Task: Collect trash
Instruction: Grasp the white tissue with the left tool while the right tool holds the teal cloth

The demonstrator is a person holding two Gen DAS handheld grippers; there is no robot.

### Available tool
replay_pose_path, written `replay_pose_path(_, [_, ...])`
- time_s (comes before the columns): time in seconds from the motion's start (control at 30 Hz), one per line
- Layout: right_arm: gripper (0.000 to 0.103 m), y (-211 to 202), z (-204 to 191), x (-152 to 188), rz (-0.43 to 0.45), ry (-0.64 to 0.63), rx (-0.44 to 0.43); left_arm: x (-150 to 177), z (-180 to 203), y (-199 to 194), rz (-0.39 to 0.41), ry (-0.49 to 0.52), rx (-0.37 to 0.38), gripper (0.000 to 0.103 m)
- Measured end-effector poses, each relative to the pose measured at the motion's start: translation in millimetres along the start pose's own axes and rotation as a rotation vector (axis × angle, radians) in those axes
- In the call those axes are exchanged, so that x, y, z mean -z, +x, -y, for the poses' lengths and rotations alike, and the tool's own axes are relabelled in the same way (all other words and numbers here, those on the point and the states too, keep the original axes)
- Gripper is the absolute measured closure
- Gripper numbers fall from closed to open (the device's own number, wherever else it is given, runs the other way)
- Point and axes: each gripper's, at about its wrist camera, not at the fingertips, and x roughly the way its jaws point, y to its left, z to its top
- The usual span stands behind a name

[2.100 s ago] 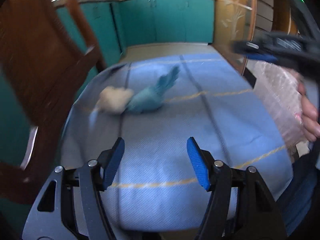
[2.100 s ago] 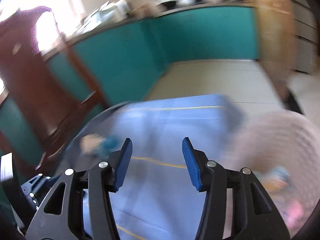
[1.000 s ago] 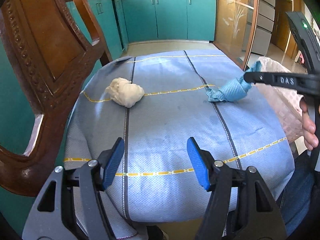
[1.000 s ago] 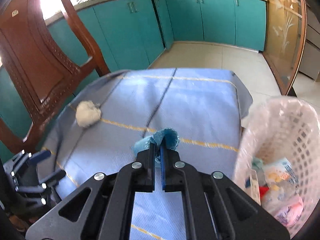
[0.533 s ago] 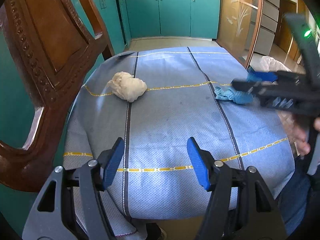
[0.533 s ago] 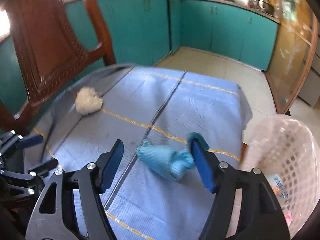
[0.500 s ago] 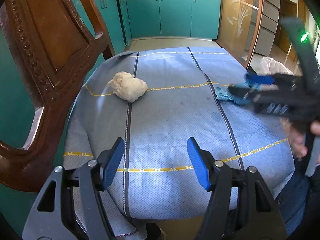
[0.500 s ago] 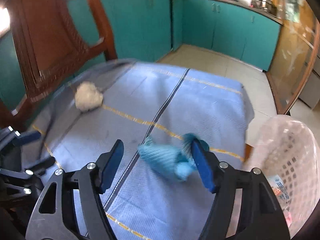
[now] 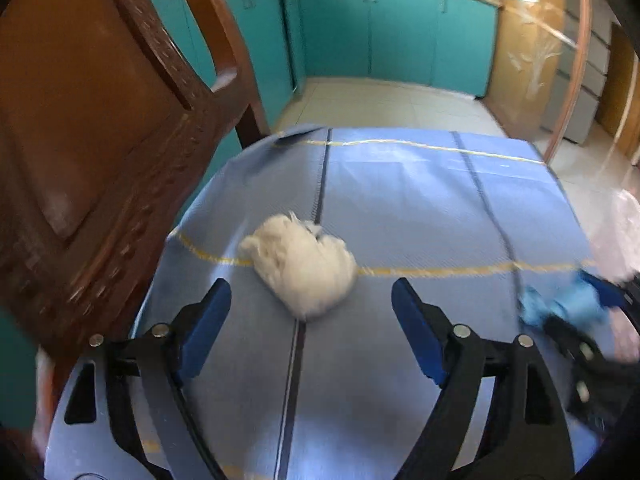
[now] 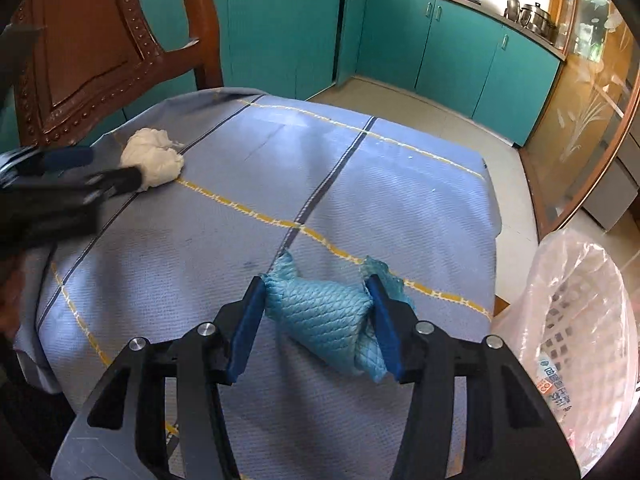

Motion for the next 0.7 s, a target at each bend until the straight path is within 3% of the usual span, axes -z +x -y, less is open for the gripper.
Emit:
replay_pose_path(0.1, [0.049,1.8,-2.0,1.0,-0.002,-0.022,0.022,-8.2,1.5,21.2,-0.035,-0.008,-0.005,0.022])
replay_pose_path(0.17, [0.048,1.6,-1.2,1.1,0.000,-0.025,0.028,-10.8,5.6,32.9,-0.059,0.003,0.005,0.040])
replay_pose_path(0.33, [0.042,-10.7,12.5,-1.9,0.040,0.029,0.004,-6.6,6.1,32.6,-0.042,0.013,0.011,0.063])
replay_pose_path(0.43, [0.036,-12.7,22.3,-1.6,0.038,0.067,0.023,-2.1,4.3,19.7,-0.032,-0.004,0.068,0.065])
replay_pose_path(0.7, [0.036,3.9,17.9,1.9,-0.006,0.052,0.054,8.6,23.9,-42.2,0.089,0.039,0.149,0.065])
